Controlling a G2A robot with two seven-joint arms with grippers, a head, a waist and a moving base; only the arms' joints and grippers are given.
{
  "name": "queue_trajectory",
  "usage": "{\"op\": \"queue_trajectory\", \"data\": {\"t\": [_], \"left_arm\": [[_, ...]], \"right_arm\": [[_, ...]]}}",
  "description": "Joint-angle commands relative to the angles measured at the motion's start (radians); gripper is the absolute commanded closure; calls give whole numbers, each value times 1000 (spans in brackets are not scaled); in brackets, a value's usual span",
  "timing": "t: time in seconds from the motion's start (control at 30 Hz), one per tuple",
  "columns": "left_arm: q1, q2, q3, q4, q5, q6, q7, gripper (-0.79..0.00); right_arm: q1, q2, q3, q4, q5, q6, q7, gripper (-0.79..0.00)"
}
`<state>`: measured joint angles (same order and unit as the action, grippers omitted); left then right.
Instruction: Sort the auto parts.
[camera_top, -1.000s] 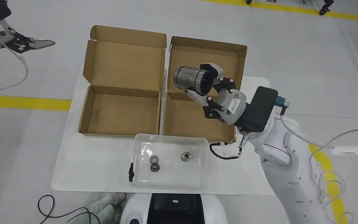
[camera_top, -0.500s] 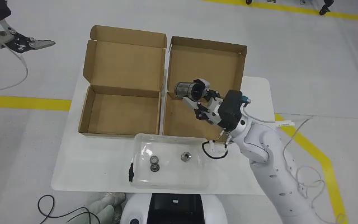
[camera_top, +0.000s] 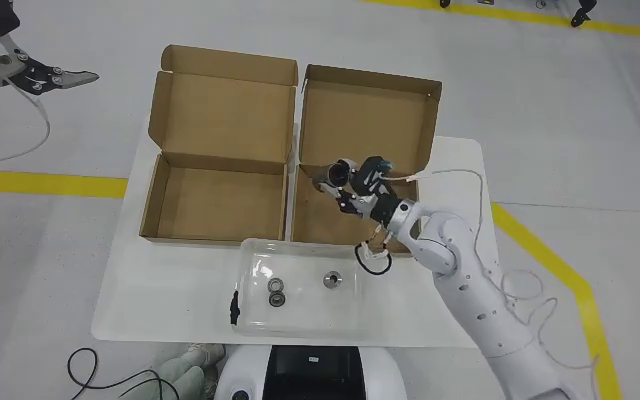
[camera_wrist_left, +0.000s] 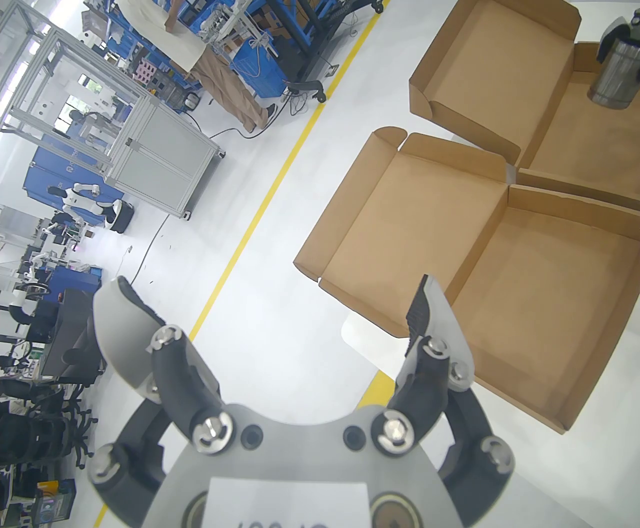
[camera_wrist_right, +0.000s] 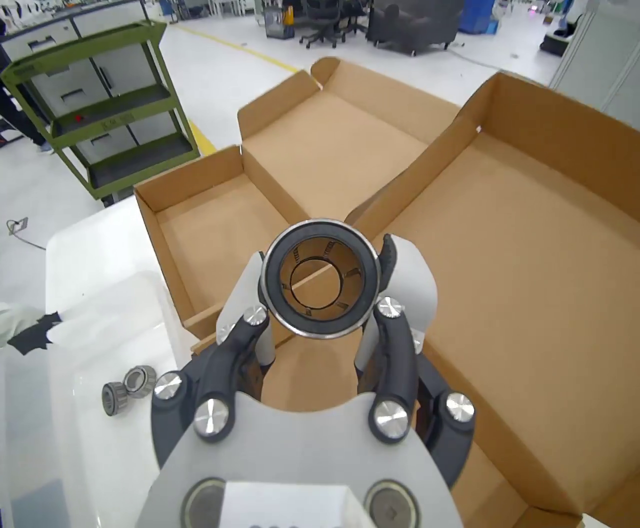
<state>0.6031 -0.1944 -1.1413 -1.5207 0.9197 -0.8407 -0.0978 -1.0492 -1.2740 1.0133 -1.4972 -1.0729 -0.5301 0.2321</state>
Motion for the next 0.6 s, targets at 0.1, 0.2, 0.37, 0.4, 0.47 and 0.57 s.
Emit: {"op": "queue_trajectory", "data": {"t": [0.1,0.2,0.37,0.4,0.47,0.57], "left_arm": [[0,0,0,0,0,0,0,-785],[0,0,0,0,0,0,0,-785],[0,0,0,0,0,0,0,-785],[0,0,0,0,0,0,0,-785],[0,0,0,0,0,0,0,-785],[0,0,0,0,0,0,0,-785]], "right_arm": [[61,-15,-49,90,7,36,82,0],[89,-25,-78,131,3,58,130,0],[123,-41,-131,166,-6,82,207,0],[129,-43,-139,175,-12,86,224,0],[140,-48,-156,182,-20,96,253,0],[153,-55,-178,199,-28,102,281,0]]}}
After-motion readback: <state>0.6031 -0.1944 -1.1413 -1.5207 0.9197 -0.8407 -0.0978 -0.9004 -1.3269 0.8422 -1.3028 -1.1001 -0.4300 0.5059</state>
